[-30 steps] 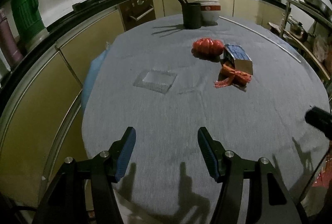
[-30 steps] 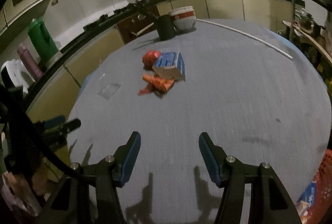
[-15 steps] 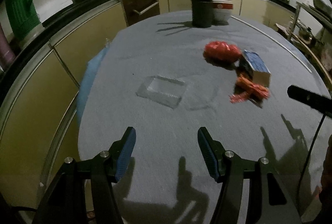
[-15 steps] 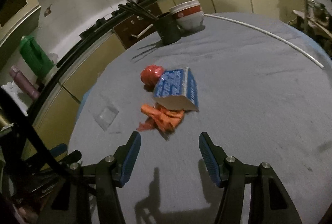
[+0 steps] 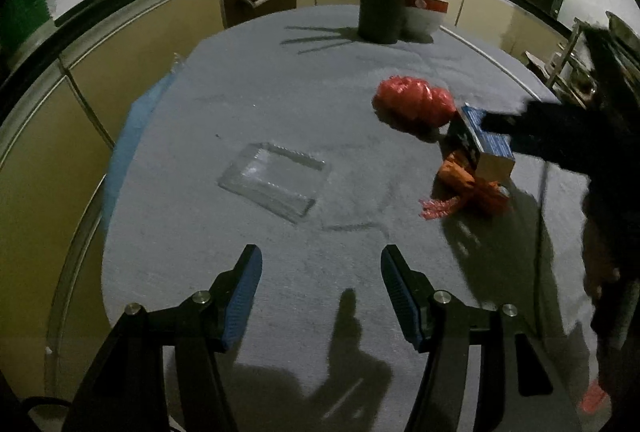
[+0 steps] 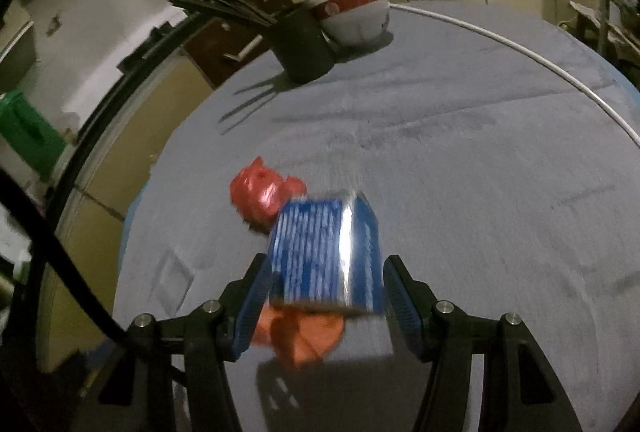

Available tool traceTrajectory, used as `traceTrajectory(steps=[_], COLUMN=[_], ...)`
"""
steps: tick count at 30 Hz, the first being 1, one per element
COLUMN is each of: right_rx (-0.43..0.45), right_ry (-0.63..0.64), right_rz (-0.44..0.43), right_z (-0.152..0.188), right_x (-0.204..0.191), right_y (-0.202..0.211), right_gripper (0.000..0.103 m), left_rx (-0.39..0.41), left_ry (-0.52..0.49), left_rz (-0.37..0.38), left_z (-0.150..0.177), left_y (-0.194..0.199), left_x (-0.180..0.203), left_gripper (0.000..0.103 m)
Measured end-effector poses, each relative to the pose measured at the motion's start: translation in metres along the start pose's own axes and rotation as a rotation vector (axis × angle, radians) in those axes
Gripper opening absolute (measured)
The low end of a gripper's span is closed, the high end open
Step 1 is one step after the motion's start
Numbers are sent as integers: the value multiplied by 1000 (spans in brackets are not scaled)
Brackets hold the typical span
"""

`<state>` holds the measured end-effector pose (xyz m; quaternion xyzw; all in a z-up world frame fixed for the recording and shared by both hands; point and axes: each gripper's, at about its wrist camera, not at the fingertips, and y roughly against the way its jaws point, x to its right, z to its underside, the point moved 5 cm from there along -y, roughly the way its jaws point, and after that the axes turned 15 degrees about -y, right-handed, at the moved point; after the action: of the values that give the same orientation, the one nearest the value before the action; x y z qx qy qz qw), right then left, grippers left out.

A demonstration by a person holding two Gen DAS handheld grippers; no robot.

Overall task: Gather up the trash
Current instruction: 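Grasp the blue box with the right tool, then grasp the orange peel strips with the left tool while the right tool lifts the blue box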

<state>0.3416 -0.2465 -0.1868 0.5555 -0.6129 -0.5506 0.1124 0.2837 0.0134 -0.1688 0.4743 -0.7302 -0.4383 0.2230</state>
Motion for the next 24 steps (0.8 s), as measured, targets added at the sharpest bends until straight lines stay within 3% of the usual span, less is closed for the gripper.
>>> traceTrajectory(steps=[4, 9, 12, 21, 24], right_rx=[-36, 4, -25, -64, -26], right_ry=[-20, 13, 26, 46, 19], right_rz=[63, 132, 160, 214, 162], right_z=[-8, -8, -8, -8, -10], right_x=[-10, -17, -20, -13, -2], right_y=[-21, -30, -31, -49, -43], right_gripper=[65, 67, 69, 72, 63], left_rx=[-7, -5, -2, -15, -12], left_ry=[6, -10, -10, -9, -15], left_rz=[2, 3, 8, 4, 0], left_z=[1, -3, -4, 0, -5], left_y=[0, 1, 2, 4, 3], left_x=[1, 7, 12, 21, 21], left_gripper=[63, 63, 63, 63, 63])
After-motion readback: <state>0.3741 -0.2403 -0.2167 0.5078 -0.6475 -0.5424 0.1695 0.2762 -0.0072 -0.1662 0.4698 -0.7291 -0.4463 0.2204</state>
